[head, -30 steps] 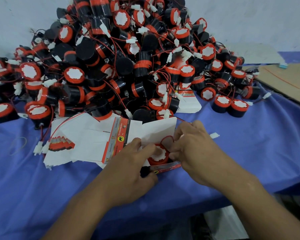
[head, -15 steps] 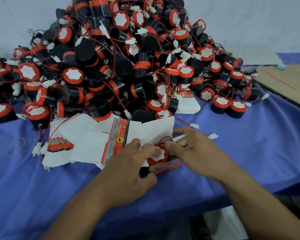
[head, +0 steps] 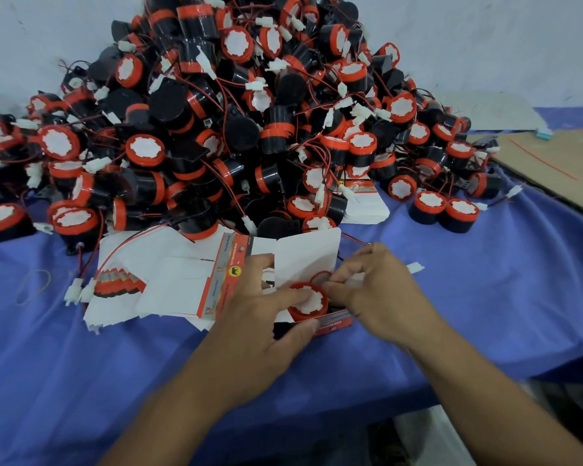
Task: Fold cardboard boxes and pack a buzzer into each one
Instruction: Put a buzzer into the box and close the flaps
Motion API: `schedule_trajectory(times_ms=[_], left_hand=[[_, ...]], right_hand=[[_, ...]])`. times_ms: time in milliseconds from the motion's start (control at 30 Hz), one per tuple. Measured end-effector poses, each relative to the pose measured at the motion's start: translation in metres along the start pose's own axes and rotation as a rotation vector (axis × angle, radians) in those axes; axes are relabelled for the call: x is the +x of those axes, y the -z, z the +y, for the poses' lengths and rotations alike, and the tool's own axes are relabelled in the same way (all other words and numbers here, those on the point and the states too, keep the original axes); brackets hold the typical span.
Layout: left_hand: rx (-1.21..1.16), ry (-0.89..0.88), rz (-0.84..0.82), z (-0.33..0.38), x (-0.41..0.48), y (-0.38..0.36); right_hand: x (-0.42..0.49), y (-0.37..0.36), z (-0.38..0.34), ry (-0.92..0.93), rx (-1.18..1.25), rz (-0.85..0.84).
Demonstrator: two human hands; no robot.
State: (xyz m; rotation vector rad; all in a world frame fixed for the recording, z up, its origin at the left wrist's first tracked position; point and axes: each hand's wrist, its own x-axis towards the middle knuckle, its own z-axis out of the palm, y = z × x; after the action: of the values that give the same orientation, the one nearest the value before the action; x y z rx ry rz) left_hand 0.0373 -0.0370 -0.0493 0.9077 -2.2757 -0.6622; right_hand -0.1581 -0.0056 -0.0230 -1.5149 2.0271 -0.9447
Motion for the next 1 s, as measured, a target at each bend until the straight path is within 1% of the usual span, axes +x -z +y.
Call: schedule_trajectory(times_ms=[100, 267, 367, 500, 633, 733, 833, 933, 1000], left_hand=[[0.013, 0.034, 0.137, 0.005, 0.0, -0.007], [-0.025, 0.166, 0.333, 0.01, 0.002, -0.013], [-0.038, 0.221, 0.396, 0.014, 0.001, -0.016], [-0.043, 0.217, 0.469, 0.015, 0.001, -0.019], [-0.019, 0.192, 0.57, 0.015, 0.004, -0.019], [-0.1, 0.189, 0.584, 0.015, 0.005, -0.021], [-0.132, 0.135, 0.564, 0.015, 0.005, -0.025], [-0.033, 0.035, 0.509, 0.014, 0.004, -0.024], [0.073, -0.058, 0.471, 0.014, 0.004, -0.022]], right_hand=[[-0.001, -0.005, -0.003, 0.07, -0.093, 0.049], [-0.006, -0.016, -0.008, 0.145, -0.211, 0.147], [-0.009, -0.018, -0.009, 0.178, -0.149, 0.196], [-0.009, -0.017, -0.006, 0.103, -0.08, 0.16], [-0.006, -0.02, 0.002, 0.09, -0.046, 0.193], [-0.004, -0.022, 0.006, 0.085, 0.014, 0.208], [-0.005, -0.027, 0.008, 0.133, 0.095, 0.261], [-0.006, -0.033, 0.012, 0.183, 0.129, 0.327], [-0.005, -0.036, 0.015, 0.205, 0.112, 0.315]])
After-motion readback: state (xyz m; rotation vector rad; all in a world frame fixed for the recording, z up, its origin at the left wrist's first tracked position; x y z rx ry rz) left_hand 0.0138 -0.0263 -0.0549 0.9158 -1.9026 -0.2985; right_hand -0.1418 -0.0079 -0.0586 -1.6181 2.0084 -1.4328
